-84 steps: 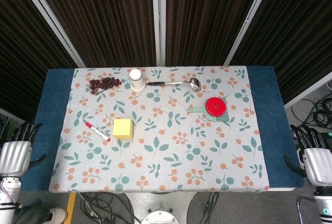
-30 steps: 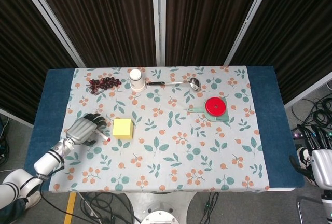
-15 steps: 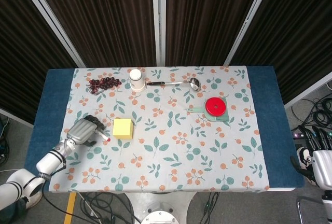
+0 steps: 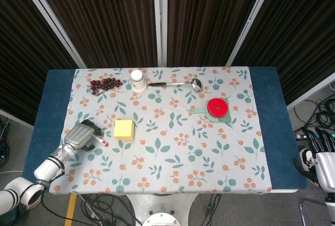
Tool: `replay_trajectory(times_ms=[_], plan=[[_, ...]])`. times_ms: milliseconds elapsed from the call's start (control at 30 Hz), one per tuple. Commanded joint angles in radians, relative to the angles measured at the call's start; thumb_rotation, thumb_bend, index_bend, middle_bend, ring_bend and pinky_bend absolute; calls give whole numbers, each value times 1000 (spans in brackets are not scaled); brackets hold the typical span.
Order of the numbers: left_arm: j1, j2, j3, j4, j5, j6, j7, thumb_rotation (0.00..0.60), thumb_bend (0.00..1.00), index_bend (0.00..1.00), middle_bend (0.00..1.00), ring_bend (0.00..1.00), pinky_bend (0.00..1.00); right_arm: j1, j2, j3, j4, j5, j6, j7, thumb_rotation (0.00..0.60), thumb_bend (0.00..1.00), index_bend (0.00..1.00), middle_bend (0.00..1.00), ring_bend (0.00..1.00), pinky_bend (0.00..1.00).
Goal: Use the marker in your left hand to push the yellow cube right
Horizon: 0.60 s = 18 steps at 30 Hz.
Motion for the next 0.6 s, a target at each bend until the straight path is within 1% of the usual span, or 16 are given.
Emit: replay_trajectory(times_ms=[33,167,333,600], plan=[[3,-17,-7,23,2,24,25,600,287,446,494,264,184,1,0,0,-1,0,-1,-1,600,222,5,135,0,75],[-6,-47,-14,65,14,42,26,600,288,472,508,267,184,0,1,0,-3,1,-1,-3,600,222,5,135,0,75],[-17,-82,-6,129,37,51,22,600,293,496,527,283,184,-4,2,-1,-4,4,0,-4,600,223,5,135,0,75],[-14,-111,12,172,53,64,36,600,298,541,527,284,184,-6,2,-1,-2,9,-2,-1,600,222,5,135,0,75]])
